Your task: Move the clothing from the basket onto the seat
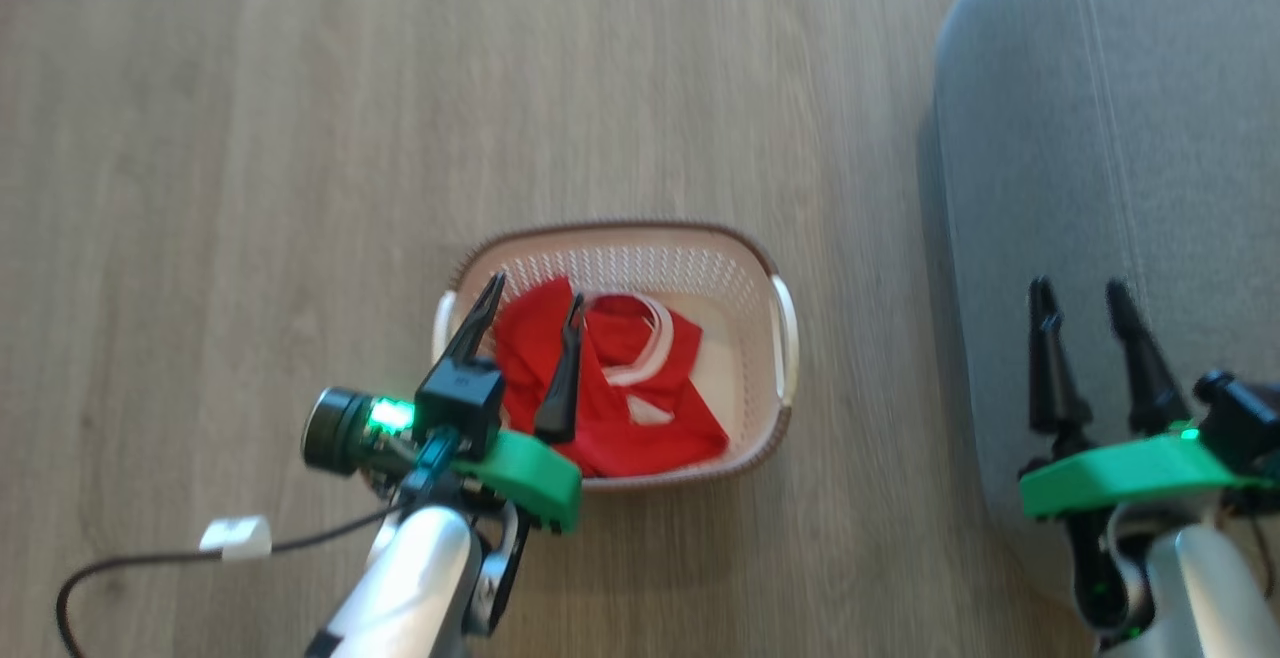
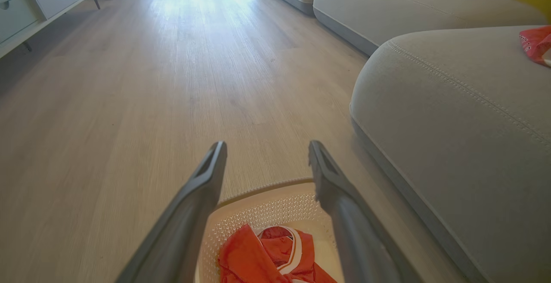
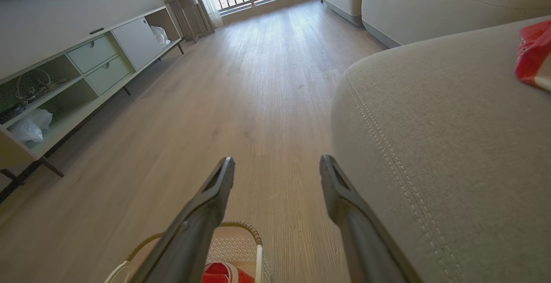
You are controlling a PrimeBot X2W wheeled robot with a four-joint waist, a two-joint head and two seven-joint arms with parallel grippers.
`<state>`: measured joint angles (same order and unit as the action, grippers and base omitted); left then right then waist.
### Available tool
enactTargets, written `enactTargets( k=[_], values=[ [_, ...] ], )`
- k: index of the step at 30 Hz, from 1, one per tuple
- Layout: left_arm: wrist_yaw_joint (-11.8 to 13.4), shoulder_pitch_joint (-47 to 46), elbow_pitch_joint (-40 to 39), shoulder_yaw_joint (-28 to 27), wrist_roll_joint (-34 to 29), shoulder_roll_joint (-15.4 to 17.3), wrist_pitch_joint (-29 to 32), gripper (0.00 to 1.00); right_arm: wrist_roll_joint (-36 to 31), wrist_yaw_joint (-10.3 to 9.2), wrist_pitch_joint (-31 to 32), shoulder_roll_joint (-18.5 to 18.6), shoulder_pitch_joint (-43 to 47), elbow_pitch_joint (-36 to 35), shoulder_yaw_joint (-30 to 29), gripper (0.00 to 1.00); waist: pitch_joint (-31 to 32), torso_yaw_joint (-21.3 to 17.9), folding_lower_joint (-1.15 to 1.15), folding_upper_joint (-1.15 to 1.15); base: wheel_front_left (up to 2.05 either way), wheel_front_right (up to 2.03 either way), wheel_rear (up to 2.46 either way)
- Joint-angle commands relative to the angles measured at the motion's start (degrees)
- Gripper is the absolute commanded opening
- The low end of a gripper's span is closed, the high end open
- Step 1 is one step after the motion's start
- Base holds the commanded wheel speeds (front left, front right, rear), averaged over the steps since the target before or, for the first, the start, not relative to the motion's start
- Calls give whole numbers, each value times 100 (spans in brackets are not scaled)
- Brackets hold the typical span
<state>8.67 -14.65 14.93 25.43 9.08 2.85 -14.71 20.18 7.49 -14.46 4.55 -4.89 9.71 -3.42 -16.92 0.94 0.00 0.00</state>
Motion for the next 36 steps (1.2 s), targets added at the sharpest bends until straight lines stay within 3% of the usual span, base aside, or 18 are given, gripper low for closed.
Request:
enactTargets(
  k=[1, 7, 16, 20, 30, 36],
  values=[
    [-24, -270, -92, -128, 11, 3, -29, 100, -122, 0, -54, 118, -213, -276, 59, 100, -379, -242, 0, 0, 0, 0, 0],
    [-119, -962, 579, -42, 38, 3, -29, 100, -253, 0, -54, 67, -394, -650, 3, 100, -1252, -551, 0, 0, 0, 0, 0],
    [-237, -2497, 2445, 128, -14, 3, -29, 100, -309, 0, -54, -23, -533, -1127, 40, 100, -2536, -1005, 0, 0, 0, 0, 0],
    [-138, -3269, 3203, 140, -225, 24, -29, 100, -268, 0, -54, -84, -599, -1231, 152, 100, -2980, -1247, 0, 0, 0, 0, 0],
    [-8, -4409, 5317, -54, -238, 193, 58, 100, -68, 0, -54, -164, -682, -1424, 483, 100, -3634, -1722, 0, 0, 0, 0, 0],
    [-126, -4678, 5754, -184, -11, 165, 536, 100, 69, 0, -54, -166, -715, -1454, 520, 100, -3745, -1793, 0, 0, 0, 0, 0]
  ],
)
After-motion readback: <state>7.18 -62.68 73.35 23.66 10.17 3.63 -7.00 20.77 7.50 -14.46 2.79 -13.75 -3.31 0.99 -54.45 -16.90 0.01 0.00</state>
